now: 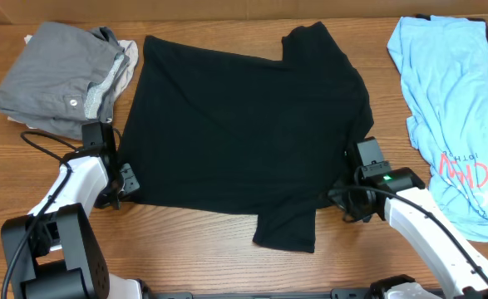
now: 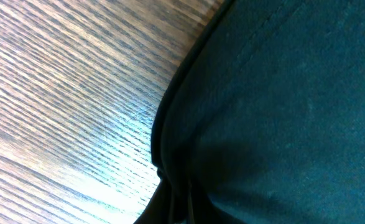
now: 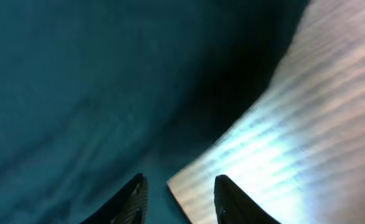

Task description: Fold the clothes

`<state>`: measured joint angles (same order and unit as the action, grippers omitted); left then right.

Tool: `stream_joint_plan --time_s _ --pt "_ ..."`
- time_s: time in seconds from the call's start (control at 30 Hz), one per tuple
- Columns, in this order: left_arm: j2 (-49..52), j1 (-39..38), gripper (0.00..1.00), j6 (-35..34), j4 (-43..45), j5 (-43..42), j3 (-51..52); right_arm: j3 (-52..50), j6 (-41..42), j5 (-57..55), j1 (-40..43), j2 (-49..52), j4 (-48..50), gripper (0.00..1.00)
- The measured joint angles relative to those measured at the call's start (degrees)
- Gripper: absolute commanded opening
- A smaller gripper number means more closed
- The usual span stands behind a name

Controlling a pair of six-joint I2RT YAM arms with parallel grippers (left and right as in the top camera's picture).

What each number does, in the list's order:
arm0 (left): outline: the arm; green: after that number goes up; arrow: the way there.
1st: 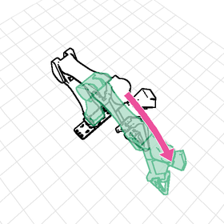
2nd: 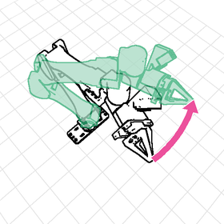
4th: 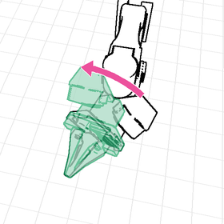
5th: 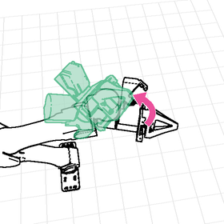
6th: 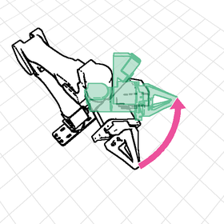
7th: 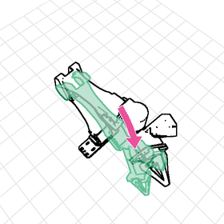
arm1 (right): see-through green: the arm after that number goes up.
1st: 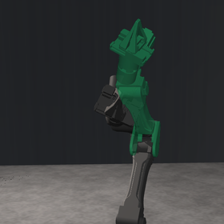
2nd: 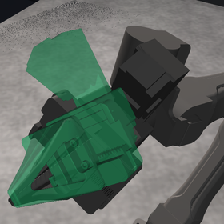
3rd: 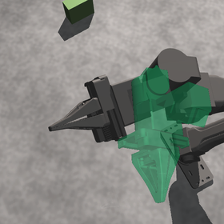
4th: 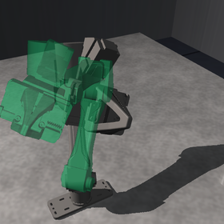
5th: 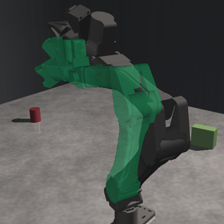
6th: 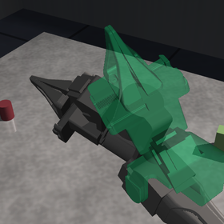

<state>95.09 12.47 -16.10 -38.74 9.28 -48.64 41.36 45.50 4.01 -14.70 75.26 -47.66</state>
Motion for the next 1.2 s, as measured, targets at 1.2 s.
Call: stream_joint_plan --time_s 1.2 --pt "-0.33 0.0 0.04 -0.02 1.2 -0.02 0.39 0.7 -6.32 2.21 14.78 6.54 -9.4 0.4"
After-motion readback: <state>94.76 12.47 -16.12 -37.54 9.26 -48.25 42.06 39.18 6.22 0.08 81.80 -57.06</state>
